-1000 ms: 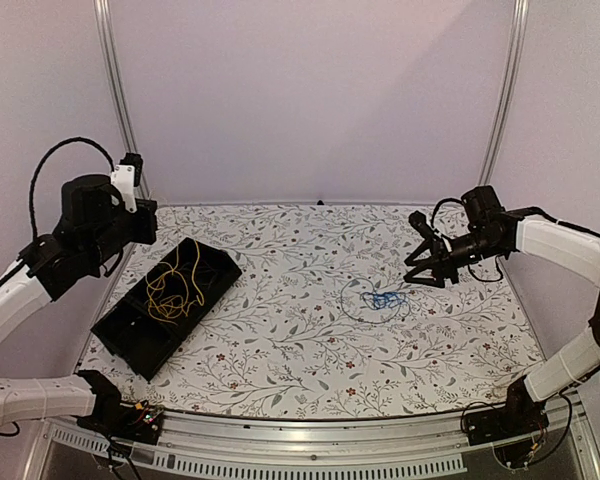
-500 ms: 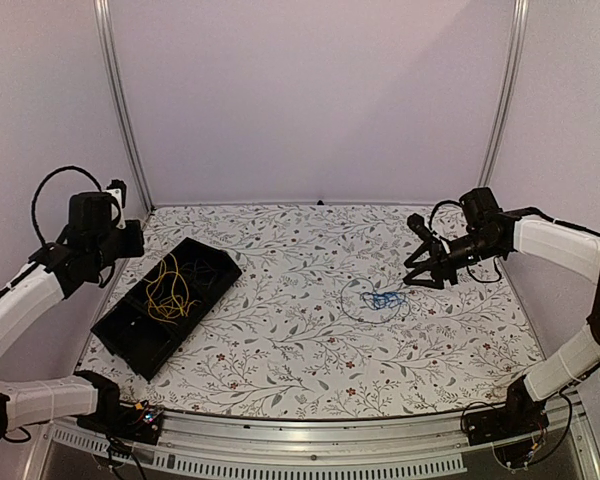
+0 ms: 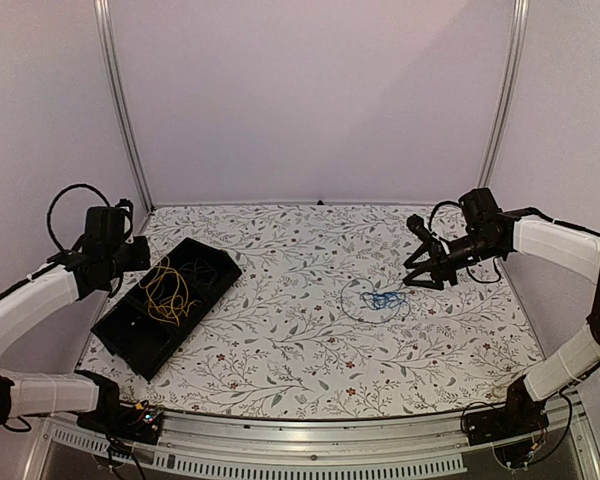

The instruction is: Untangle the cables

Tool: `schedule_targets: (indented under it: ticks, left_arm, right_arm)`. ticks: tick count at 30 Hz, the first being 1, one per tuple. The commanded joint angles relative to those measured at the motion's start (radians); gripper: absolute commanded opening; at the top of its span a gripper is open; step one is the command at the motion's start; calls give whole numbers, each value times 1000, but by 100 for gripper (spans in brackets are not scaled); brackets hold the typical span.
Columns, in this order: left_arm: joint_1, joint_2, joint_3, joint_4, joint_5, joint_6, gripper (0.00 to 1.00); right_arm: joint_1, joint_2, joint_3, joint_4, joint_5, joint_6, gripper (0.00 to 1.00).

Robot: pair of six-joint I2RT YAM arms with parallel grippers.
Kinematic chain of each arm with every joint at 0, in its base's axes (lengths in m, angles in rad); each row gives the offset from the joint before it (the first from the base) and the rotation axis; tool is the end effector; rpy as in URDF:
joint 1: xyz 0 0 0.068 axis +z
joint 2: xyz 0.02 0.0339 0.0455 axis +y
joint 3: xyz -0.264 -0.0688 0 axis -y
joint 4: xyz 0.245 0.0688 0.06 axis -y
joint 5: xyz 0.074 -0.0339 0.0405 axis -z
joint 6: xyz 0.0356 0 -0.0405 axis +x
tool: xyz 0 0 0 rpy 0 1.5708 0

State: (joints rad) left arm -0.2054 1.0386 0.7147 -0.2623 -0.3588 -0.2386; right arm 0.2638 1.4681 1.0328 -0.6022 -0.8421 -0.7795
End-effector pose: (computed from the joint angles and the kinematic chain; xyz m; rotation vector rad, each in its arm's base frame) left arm 0.2246 -0.0340 0.2605 -0.2400 2.1041 0.1240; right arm 0.2731 0.1013 0.2431 -1.3896 1.8533 0.8355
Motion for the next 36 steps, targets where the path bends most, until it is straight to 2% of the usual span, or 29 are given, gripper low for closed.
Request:
schedule_targets:
  ticks: [1,26,32,35,36]
  left_arm:
    - [13,40,-34,30,21,-34,0]
    - [2,371,-7,-29,167,-133,0]
    - [1,402,-10,-27,278,-138,0]
    - [1,366,8,-54,262,-134,0]
    - [1,338,14,-65,265,-138,4]
  right_arm:
    - [9,8,-11,-8,11,-12,58]
    - [44,34,-7,-40,51,-38,58]
    - [49,36,-9,-42,60,-41,58]
    - [53,35,-8,-42,64,-41,58]
    - [52,35,-8,-42,64,-41,58]
